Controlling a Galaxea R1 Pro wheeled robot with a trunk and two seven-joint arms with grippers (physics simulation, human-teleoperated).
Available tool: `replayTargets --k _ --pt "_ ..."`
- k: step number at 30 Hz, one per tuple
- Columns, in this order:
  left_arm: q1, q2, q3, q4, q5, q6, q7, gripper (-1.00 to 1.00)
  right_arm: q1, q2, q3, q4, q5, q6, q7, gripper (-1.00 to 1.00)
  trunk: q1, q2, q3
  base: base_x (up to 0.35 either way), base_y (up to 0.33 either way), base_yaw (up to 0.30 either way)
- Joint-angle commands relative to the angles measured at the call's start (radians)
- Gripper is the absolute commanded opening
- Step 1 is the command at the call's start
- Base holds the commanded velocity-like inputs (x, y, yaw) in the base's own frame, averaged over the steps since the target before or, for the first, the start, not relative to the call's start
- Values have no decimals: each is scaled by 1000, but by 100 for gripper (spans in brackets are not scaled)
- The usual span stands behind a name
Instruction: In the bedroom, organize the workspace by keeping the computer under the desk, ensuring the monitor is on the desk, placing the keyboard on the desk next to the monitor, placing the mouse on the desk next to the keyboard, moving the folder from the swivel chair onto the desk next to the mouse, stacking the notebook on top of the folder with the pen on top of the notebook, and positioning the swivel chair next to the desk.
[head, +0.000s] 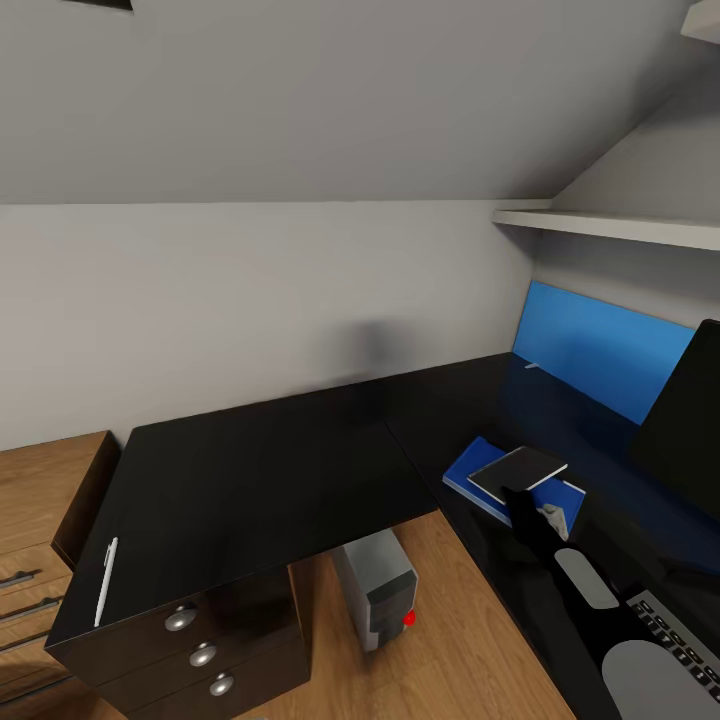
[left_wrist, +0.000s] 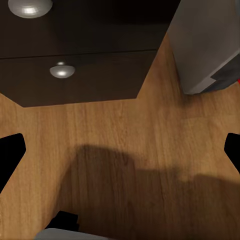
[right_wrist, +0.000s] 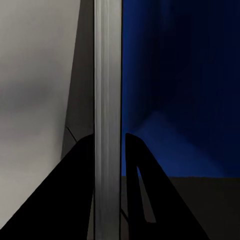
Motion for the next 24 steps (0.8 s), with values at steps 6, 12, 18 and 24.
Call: replayTargets --k 6,12,18,24 --pt "0 1 -3 0 4 3 7 100 0 0 -4 0 -8 8 3 -100 0 -1 -1 0 0 0" --pt "0 2 -3 1 5 3 7 100 0 0 -3 0 -8 8 4 -100 0 -1 -1 133 0 0" --pt "0 3 -3 2 5 4 7 100 0 0 -3 0 -8 8 5 -100 0 -1 -1 25 0 0" --pt "0 2 -3 3 5 4 7 100 0 0 -3 0 -8 7 4 -100 0 -1 -1 1 0 0"
